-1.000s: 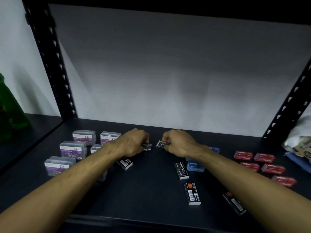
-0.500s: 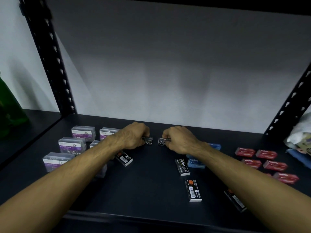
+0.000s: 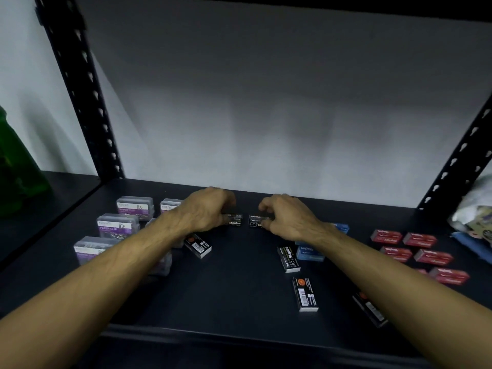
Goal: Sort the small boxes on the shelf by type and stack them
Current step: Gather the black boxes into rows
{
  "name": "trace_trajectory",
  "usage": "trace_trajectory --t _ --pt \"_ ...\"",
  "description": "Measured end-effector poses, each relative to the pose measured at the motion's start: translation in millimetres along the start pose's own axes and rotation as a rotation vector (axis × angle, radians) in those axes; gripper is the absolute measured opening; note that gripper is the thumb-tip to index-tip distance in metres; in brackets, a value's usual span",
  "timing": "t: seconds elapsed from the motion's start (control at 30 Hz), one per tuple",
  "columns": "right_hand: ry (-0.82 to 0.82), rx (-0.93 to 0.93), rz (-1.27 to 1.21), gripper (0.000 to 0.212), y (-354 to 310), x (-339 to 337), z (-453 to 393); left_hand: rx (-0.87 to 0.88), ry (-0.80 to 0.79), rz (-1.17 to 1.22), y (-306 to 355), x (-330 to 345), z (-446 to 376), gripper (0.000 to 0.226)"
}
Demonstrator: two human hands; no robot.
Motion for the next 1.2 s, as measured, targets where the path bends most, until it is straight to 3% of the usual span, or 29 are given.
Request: trace_trajectory --t 0.13,0.37,0.7,0.9,1.03,1.2 --pt "0.08 -0.015 -0.01 0.034 2.3 -7.6 17.9 -0.003 0.082 -0.024 -6.8 -13.6 20.4 0.041" --pt "0.108 -0.028 0.067 0.028 -6.7 -12.6 50.1 0.062 -0.075 -0.203 -1.0 -17.0 60.0 0.041" --pt "-0.031 -0.043 0.282 0.031 -16.1 -11.5 83.8 0.187 -0.156 -0.504 7.8 -8.9 81.6 0.042" --pt "-0.059 -0.05 0.37 0.03 -15.3 -5.3 88.8 0.177 -0.156 -0.557 8.0 -7.0 80.0 0.037" --pt "-0.051 -0.062 0.305 0.022 -15.9 -2.4 88.3 0.182 -0.163 -0.522 7.7 -9.6 77.6 0.036" --pt "-0.062 -0.077 0.092 0.031 -21.1 3.0 89.4 0.179 -0.17 -0.388 12.0 -12.9 78.5 0.038"
Point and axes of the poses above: each hand's wrist, its own z-axis away from the middle knuckle, its own x-axis out of the palm, y = z × x, the point moved 2 cm from there along -z, towards the middle knuckle, and after that the axes turned 10 degrees about -z, right-handed, at the moved point
